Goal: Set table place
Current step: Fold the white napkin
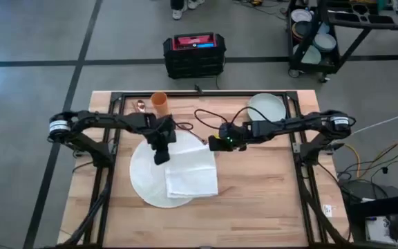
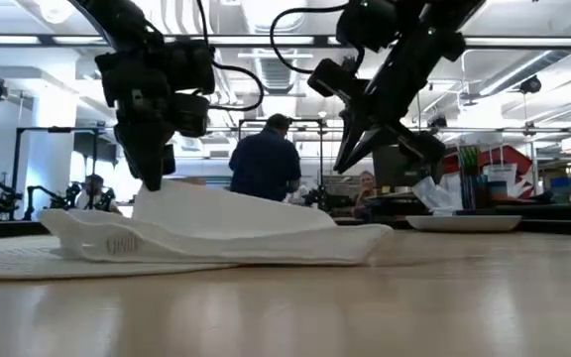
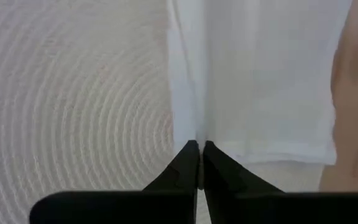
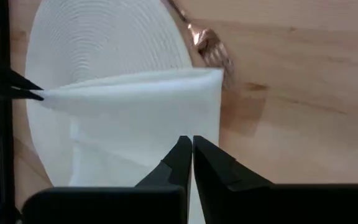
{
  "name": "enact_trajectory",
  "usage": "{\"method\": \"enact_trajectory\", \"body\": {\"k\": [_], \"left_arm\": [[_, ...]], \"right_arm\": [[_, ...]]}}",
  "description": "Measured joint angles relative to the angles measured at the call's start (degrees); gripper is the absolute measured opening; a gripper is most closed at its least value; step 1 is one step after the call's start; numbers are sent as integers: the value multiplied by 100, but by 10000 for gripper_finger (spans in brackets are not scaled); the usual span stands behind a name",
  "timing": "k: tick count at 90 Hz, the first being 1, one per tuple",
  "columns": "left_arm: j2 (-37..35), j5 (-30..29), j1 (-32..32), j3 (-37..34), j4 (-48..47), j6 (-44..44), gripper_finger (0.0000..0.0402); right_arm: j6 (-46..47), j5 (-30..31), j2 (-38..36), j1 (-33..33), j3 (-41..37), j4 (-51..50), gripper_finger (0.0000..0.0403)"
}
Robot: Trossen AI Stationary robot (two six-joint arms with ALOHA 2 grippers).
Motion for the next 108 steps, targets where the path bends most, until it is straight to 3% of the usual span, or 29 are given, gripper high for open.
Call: {"method": "enact_trajectory", "body": {"k": [29,70,80,108], "left_arm": [[0,-168,-144,0,7,-23,0],[0,-212,-144,6,16,44,0],[0,-219,-144,7,17,127,0],[-7,-259,-144,9,22,273,0]], "right_arm": [[209,362,0,132,0,35,0],[-196,705,391,-84,-4,553,7],[-241,512,480,-140,-4,834,48],[-92,603,599,-243,-4,519,222]]}}
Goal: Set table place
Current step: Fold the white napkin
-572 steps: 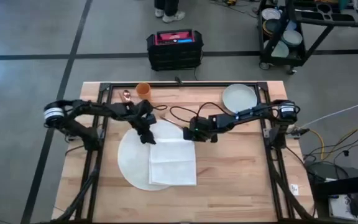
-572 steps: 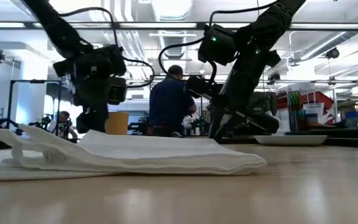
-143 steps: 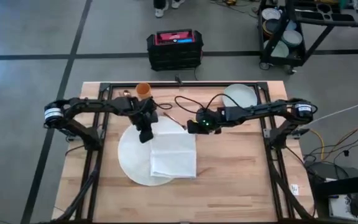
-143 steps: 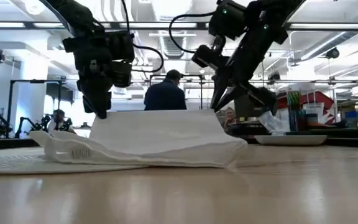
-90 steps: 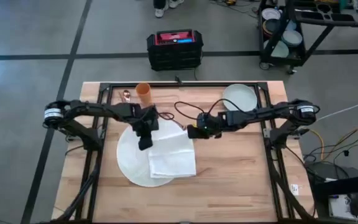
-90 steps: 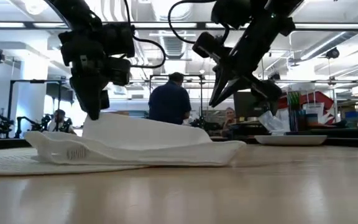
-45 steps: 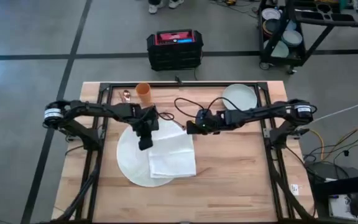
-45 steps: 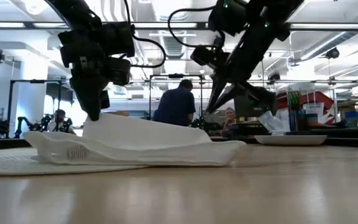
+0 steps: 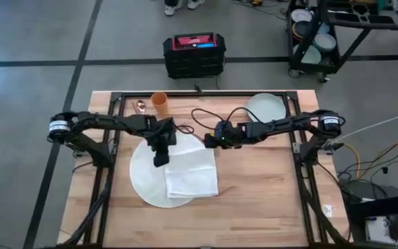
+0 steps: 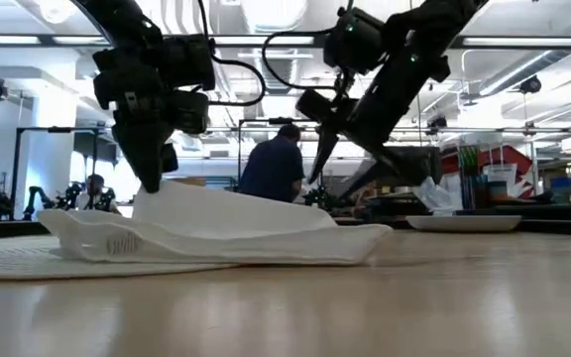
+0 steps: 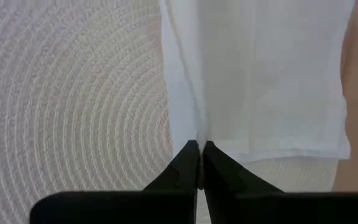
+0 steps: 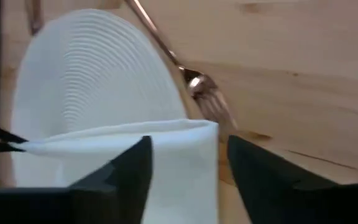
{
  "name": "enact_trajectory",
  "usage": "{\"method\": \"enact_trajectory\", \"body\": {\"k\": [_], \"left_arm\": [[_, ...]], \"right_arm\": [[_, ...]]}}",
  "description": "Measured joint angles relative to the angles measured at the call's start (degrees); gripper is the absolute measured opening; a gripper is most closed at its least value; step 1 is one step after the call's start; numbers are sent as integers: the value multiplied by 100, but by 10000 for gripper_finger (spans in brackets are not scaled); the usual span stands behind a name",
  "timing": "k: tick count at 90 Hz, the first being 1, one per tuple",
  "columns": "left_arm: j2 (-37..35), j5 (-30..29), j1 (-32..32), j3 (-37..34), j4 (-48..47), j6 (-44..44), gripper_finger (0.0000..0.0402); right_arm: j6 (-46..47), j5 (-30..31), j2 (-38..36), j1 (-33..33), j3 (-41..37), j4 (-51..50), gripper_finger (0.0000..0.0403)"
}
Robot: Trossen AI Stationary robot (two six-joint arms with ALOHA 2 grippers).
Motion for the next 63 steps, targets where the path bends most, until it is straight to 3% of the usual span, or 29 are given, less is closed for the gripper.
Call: {"method": "enact_trajectory", "body": {"k": [14,42,63], "left_arm": [[0,-1,0,2,41,23,0],[0,-12,0,2,223,23,0],[-95,-65,-38,2,242,23,0]], "right_arm": [[9,-37,39,-56,0,-76,242],[-2,-196,37,-111,0,-63,188],[50,-294,116,-109,-3,-56,192]]}}
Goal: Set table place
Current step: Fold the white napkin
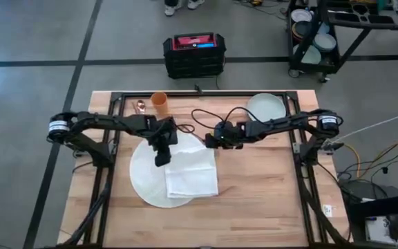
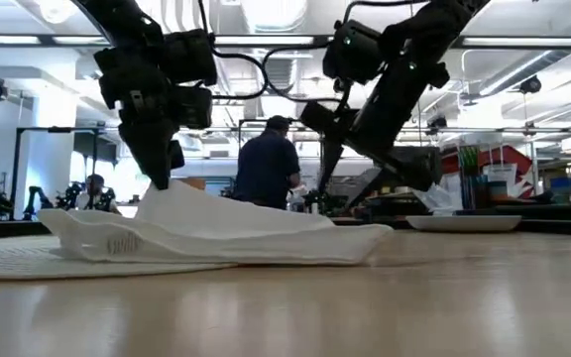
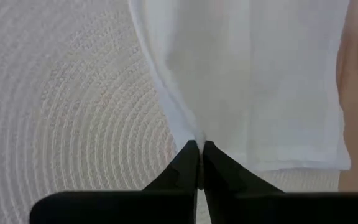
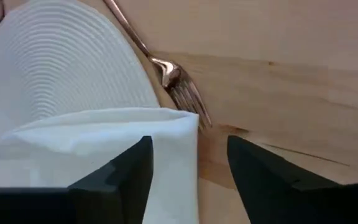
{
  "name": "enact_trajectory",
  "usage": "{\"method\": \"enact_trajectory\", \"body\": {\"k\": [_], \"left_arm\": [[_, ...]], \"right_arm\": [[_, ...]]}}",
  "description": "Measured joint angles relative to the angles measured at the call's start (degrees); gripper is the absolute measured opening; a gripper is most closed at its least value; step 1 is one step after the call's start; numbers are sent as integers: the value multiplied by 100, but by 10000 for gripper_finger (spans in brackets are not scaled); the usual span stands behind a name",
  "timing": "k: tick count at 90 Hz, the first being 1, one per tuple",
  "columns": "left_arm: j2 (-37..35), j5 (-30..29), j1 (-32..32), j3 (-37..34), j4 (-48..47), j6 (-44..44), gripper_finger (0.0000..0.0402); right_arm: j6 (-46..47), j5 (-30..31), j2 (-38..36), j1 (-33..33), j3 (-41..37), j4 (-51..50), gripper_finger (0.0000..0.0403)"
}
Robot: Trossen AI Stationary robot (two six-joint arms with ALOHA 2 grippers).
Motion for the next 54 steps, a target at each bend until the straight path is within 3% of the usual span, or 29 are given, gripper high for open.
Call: {"method": "enact_trajectory", "body": {"k": [29,54], "left_arm": [[-376,-11,-10,2,-58,-2,0],[-564,-43,-10,2,-76,-2,0]], "right_arm": [[108,-28,70,0,1,-5,212],[211,-160,90,2,5,55,206]]}}
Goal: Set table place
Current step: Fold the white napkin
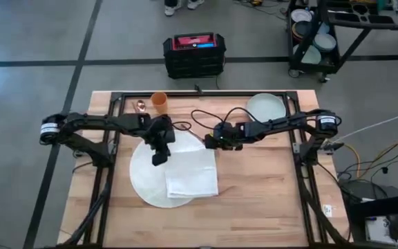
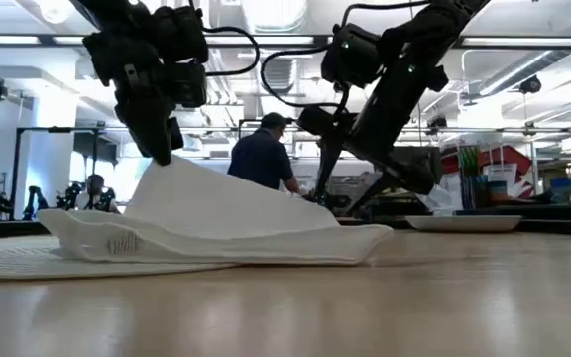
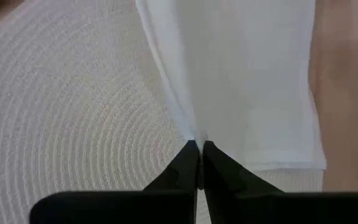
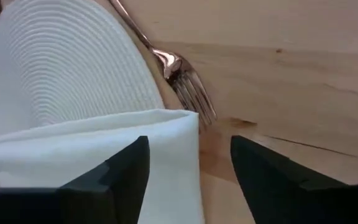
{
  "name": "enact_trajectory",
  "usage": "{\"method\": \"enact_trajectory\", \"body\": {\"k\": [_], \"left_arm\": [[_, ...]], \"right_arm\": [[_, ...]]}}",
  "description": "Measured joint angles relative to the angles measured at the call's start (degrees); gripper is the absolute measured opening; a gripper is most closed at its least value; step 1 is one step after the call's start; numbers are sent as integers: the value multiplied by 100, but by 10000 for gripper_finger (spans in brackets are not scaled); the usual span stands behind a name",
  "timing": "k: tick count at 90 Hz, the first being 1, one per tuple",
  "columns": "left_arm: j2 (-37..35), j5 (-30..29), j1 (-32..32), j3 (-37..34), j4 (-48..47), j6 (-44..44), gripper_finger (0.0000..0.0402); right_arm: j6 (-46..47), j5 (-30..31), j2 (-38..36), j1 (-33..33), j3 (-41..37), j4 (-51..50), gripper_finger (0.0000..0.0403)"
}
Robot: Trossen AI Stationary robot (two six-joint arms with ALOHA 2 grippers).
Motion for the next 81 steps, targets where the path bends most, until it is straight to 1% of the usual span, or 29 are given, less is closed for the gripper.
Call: {"method": "enact_trajectory", "body": {"k": [37,66,81], "left_arm": [[-102,-44,-112,0,-30,-18,0],[-98,-50,-118,0,-23,-13,0],[-98,-52,-118,0,-23,-11,0]], "right_arm": [[45,4,0,-2,0,93,208],[190,52,9,-2,0,402,177],[187,52,9,-2,0,405,172]]}}
